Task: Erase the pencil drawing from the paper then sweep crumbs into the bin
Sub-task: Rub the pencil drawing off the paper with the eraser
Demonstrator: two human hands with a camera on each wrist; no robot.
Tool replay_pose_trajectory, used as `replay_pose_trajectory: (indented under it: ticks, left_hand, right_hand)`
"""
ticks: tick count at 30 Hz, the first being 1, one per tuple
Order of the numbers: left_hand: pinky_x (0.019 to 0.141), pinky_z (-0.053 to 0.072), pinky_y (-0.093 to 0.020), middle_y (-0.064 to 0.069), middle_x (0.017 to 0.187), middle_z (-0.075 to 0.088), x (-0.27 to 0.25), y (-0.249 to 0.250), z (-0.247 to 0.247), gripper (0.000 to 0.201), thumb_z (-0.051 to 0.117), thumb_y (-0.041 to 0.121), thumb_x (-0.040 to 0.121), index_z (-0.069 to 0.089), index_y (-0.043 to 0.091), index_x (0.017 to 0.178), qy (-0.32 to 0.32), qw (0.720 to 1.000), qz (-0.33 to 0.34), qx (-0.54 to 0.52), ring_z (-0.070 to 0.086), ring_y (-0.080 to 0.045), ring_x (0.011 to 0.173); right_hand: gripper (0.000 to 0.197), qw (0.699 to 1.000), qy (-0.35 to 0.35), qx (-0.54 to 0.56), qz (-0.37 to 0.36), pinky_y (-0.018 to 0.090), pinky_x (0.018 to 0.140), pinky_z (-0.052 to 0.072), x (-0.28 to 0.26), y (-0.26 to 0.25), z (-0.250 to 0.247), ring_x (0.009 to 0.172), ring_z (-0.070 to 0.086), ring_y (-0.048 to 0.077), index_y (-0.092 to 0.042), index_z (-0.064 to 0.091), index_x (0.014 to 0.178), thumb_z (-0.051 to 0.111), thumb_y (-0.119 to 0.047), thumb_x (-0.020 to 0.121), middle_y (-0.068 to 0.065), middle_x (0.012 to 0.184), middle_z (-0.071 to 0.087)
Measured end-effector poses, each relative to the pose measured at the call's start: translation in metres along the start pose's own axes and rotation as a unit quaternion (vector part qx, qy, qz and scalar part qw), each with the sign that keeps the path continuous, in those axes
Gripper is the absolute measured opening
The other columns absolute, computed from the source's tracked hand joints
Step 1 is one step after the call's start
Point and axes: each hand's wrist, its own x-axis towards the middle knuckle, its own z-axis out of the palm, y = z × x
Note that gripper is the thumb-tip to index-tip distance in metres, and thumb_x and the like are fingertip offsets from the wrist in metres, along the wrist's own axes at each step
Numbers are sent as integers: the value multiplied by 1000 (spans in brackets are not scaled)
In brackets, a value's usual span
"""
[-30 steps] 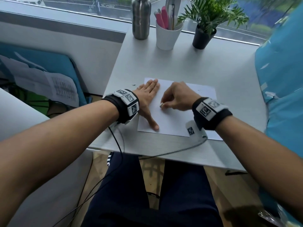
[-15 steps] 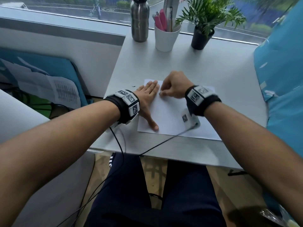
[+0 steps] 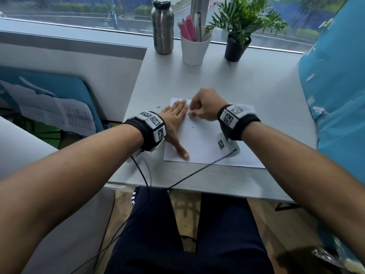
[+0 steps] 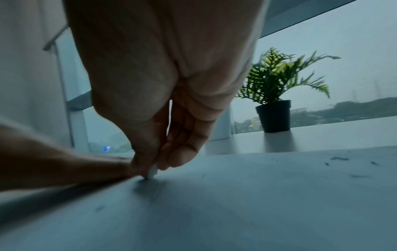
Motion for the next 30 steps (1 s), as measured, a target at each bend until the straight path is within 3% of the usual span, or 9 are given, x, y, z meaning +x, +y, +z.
replay_pose_trajectory:
  ticks: [3, 6, 9, 10, 14, 18, 23, 26, 30]
  left_hand:
    - [116, -17, -32, -1, 157, -34, 0, -1, 2, 175, 70, 91, 27, -27, 14, 150, -6, 1000, -2, 3, -30, -15, 143]
    - [116, -17, -32, -1, 156, -34, 0, -1, 1, 175, 68, 93, 26, -28, 14, 149, -6, 1000, -3, 7, -31, -15, 143]
    - [117, -16, -33, -1, 157, -33, 0, 1, 1, 173, 70, 91, 29, -27, 15, 150, -5, 1000, -3, 6, -29, -14, 144]
    - [118, -15, -34, -1, 157, -33, 0, 1, 1, 173, 71, 90, 29, -27, 15, 150, -2, 1000, -4, 4, -29, -14, 144]
    - [118, -15, -35, -1, 156, -35, 0, -1, 4, 175, 67, 93, 26, -27, 14, 150, -1, 1000, -6, 9, -31, -15, 143]
    - [117, -16, -33, -1, 157, -34, 0, 1, 3, 173, 71, 89, 29, -27, 15, 150, -2, 1000, -4, -4, -30, -15, 143]
    - [118, -15, -35, -1, 156, -35, 1, -1, 3, 174, 69, 92, 27, -28, 14, 149, -3, 1000, -6, 6, -32, -16, 143]
    - [118, -15, -35, -1, 156, -34, 0, 1, 4, 173, 70, 90, 29, -27, 15, 150, -1, 1000, -2, 0, -30, -15, 143]
    - [119, -14, -35, -2, 156, -35, 1, -1, 4, 175, 69, 92, 27, -29, 13, 149, 1, 1000, -6, 2, -31, -15, 143]
  right_hand:
    - [7, 999, -35, 23, -9, 10, 58, 39, -40, -5, 13, 50, 55, 3, -13, 77, 81, 76, -16, 75, 0, 68, 70]
    - [6, 995, -85, 28, -35, 7, 59, 46, -52, -9, 11, 52, 59, -5, -15, 78, 81, 78, -16, 74, -4, 68, 70]
    - [10, 999, 9, 38, 22, 26, 76, 55, -24, 2, 1, 64, 63, 6, -14, 79, 82, 77, -21, 75, 1, 76, 74]
    - [10, 998, 27, 41, 37, 27, 77, 55, -22, 1, 3, 68, 65, 11, -14, 79, 82, 76, -22, 75, 1, 76, 74]
    - [6, 998, -43, 37, -21, 22, 69, 54, -50, -26, 27, 62, 66, 11, -14, 79, 77, 75, -18, 73, -1, 70, 74]
    - [11, 998, 7, 46, 47, 25, 80, 53, -33, -12, 12, 75, 69, 15, -15, 80, 81, 75, -23, 74, 1, 77, 76]
    - [9, 997, -63, -6, -40, 23, 72, 50, -45, -37, 24, 63, 61, 12, -10, 79, 78, 72, -14, 74, 3, 75, 75]
    - [11, 999, -12, 2, 37, 26, 76, 54, -29, -20, 8, 70, 68, 17, -13, 79, 80, 72, -19, 73, 3, 76, 75]
    - [6, 999, -43, 8, -19, 22, 67, 51, -43, -42, 23, 53, 57, 7, -8, 76, 73, 74, -14, 72, 2, 68, 71]
